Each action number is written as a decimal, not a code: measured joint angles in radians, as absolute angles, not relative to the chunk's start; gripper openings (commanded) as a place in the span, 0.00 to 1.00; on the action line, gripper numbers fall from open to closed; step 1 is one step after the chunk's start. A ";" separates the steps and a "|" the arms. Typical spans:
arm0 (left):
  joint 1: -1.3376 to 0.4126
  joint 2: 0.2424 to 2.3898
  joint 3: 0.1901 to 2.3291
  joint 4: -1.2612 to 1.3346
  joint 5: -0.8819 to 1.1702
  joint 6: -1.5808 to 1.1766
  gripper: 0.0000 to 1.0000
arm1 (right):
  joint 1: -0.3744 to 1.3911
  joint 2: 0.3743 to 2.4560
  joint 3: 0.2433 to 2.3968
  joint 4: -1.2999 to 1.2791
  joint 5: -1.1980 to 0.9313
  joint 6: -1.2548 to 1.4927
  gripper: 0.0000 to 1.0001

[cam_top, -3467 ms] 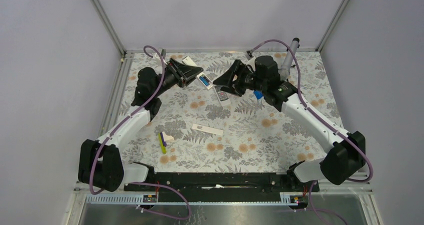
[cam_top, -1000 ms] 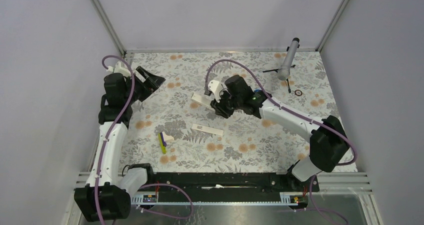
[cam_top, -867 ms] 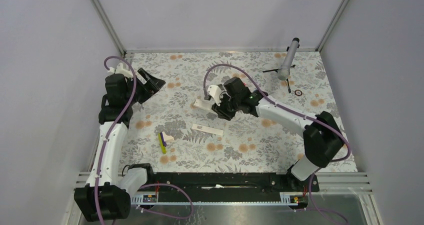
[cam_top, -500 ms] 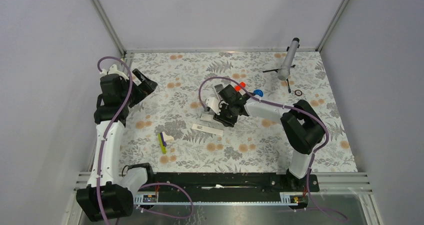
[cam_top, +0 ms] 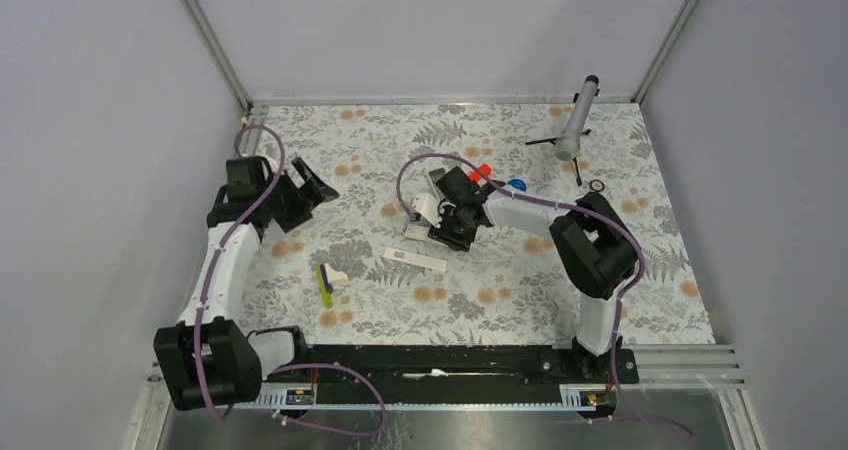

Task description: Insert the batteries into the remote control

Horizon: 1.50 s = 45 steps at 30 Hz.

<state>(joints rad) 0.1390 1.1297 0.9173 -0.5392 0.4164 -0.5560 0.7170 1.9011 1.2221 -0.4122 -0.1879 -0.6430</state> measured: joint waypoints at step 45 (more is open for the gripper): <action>-0.205 1.534 0.678 -0.121 0.473 -0.794 0.64 | 0.713 1.582 0.927 -0.228 -0.126 0.864 0.70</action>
